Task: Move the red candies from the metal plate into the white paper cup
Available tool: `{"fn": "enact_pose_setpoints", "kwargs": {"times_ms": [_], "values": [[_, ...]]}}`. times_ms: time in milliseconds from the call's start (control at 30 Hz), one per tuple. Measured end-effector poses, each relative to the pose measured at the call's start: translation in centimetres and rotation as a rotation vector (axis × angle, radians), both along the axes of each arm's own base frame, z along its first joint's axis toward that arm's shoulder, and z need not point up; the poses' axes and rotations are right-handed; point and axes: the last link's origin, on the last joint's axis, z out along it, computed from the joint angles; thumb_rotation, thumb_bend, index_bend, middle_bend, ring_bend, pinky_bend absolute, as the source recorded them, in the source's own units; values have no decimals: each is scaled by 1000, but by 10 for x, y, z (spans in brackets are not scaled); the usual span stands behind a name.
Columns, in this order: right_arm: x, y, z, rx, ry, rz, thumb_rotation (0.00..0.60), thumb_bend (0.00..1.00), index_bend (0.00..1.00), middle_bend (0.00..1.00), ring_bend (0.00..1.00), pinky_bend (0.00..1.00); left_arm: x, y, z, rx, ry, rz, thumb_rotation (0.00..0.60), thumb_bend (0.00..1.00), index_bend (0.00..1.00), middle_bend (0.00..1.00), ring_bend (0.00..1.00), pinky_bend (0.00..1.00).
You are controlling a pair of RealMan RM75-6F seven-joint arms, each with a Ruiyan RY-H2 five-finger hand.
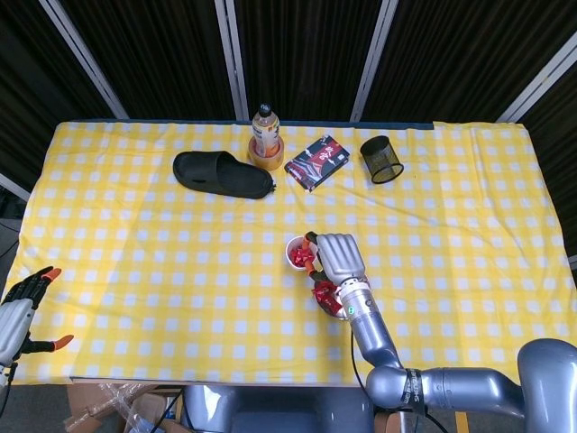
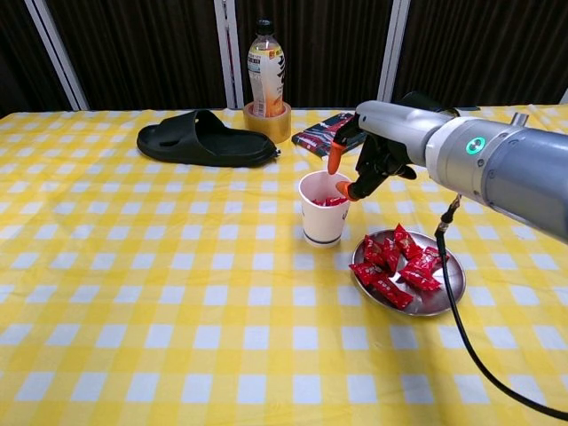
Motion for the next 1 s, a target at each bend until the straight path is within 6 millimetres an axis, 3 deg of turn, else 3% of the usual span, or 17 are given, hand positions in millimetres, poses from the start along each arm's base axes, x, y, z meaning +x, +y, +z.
{"fn": "enact_pose_setpoints", "kwargs": {"times_ms": [267,633,1000], "values": [[-17,25,14,7,22,0,600,432,404,929,899,843,1,0,0,4,4,-13,600,45,0,0,0,0],[-61,63,8,69,100,-54,600,324,386,930,899,844,2,-2,0,17,15,-32,600,46,0,0,0,0],[-72,67,-9,85,106,-79,600,320,384,929,899,844,1,-3,0,20,22,-29,600,46,0,0,0,0]]}}
